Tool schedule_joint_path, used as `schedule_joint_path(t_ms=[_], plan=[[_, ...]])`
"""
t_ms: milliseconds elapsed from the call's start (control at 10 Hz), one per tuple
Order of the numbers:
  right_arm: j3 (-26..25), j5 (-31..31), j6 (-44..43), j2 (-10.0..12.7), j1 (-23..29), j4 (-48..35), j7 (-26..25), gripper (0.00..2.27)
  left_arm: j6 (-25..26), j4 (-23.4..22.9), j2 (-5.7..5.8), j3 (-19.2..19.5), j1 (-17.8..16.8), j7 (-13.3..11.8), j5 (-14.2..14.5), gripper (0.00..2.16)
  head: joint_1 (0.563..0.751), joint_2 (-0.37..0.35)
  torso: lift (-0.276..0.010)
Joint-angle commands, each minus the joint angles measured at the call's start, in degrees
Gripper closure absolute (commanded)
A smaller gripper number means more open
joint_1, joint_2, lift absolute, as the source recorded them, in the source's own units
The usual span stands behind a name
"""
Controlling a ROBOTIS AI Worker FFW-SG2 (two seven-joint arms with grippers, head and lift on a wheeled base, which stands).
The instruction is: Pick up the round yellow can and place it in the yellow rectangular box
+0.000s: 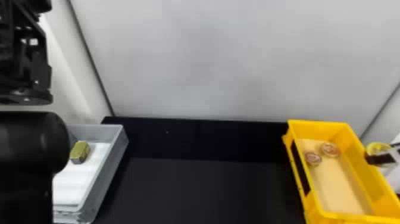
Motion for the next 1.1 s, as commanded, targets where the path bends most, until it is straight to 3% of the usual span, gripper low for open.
schedule_joint_path(t_ms=[0, 200, 300, 500, 1000], plan=[[-4.5, -1.5, -3.4, 1.5, 1.6, 4.6, -2.5, 0.81, -0.2, 0.1, -0.13, 0.2, 0.1, 0.1, 0.0, 0.13, 0.663, 0.054, -0.01], [-7.8, -5.8, -6.6, 5.3, 0.5, 10.9, -8.6, 0.81, -0.6, 0.5, -0.22, -0.3, -0.1, 0.0, 0.0, 0.13, 0.663, 0.054, -0.01], [-8.2, -11.5, -7.7, 6.5, -0.9, 14.1, -12.0, 0.81, -0.7, 0.5, -0.13, -0.3, -0.1, 0.0, 0.0, 0.13, 0.663, 0.054, -0.01], [-7.4, -25.9, -11.7, 6.5, -2.8, 22.0, -18.4, 0.81, -0.9, 0.7, -0.13, -0.4, -0.1, 0.1, 0.0, 0.13, 0.663, 0.054, -0.01], [-7.6, -31.7, -15.6, 5.6, -6.4, 35.1, -26.1, 0.81, -1.4, 1.1, -0.4, -0.8, -0.4, 0.2, 0.2, 0.13, 0.663, 0.054, -0.01]])
